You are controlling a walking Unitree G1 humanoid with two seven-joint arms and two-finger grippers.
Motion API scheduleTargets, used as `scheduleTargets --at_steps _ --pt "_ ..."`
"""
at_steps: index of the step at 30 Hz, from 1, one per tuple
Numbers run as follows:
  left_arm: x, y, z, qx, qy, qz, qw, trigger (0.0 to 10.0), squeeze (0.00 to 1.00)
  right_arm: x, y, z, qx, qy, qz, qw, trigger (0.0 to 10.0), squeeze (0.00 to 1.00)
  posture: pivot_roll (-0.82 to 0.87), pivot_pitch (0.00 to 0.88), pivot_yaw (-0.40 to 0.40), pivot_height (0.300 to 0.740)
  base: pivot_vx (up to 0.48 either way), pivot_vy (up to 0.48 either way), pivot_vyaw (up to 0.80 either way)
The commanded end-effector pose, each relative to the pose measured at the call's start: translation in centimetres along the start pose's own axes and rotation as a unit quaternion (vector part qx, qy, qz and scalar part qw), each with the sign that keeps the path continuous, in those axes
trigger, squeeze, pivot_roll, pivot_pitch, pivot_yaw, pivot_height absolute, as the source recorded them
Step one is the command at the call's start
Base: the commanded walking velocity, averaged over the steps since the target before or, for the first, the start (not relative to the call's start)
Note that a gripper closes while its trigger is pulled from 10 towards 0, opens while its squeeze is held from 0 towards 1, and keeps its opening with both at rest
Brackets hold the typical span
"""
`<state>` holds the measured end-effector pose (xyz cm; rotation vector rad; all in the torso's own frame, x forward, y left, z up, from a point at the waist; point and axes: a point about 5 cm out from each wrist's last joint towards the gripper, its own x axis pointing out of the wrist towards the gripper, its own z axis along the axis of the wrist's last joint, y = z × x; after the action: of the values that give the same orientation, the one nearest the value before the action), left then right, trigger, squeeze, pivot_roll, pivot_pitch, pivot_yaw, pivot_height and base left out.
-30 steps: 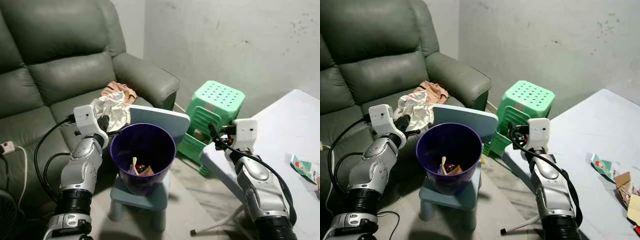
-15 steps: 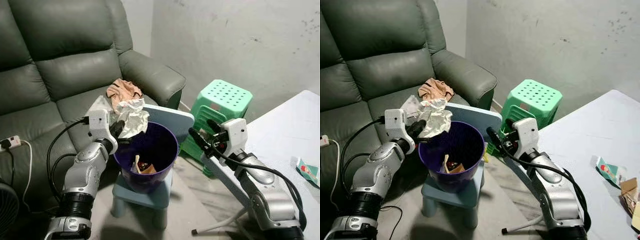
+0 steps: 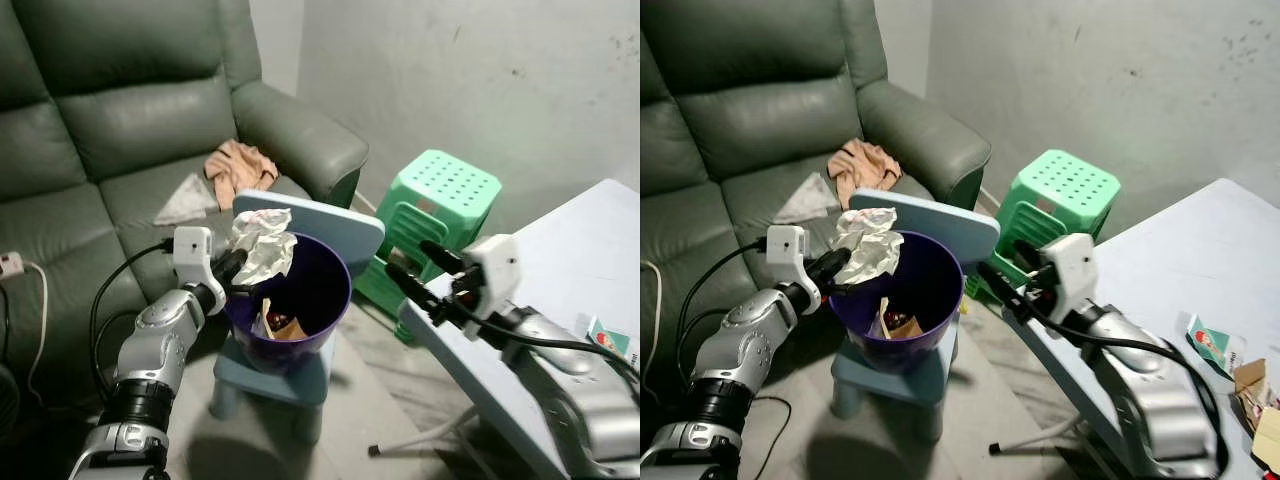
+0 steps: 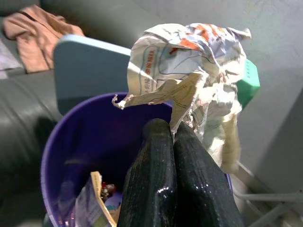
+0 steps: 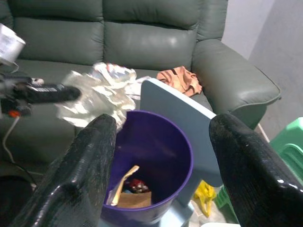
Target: Picking trash to rubbish bin
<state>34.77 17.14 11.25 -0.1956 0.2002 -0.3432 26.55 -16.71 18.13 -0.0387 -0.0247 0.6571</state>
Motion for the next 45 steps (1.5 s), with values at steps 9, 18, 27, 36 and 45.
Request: scheduleTargets --at_steps 9,18,27,36,45 --pt "1.4 -0.3 0.8 0.026 0.008 -0.041 0.999 10.0 0.00 -2.8 0.2 2.9 -0.007 0.004 0.005 1.000 10.0 0.00 -0.22 0.299 -0.175 0.740 0.000 0.000 0.00" --pt "1.9 0.0 0.4 0.020 0.017 -0.039 0.999 10.0 0.00 -4.4 1.5 4.4 -0.012 0.034 0.029 0.999 10.0 0.00 -0.30 0.368 -0.211 0.740 0.000 0.000 0.00" --pt "2.0 0.6 0.2 0.012 0.016 -0.031 0.999 10.0 0.00 -5.4 2.0 4.5 -0.002 0.067 0.044 0.997 10.0 0.00 -0.32 0.390 -0.236 0.740 0.000 0.000 0.00" --pt "1.6 1.8 1.0 -0.004 -0.003 -0.021 1.000 10.0 0.00 -5.8 2.4 4.7 0.007 0.084 0.059 0.995 10.0 0.00 -0.32 0.395 -0.253 0.740 0.000 0.000 0.00" --pt "1.4 2.5 1.3 -0.007 -0.007 -0.009 1.000 10.0 1.00 -5.7 2.4 4.9 0.010 0.086 0.065 0.994 10.0 0.00 -0.32 0.388 -0.259 0.740 0.000 0.000 0.00"
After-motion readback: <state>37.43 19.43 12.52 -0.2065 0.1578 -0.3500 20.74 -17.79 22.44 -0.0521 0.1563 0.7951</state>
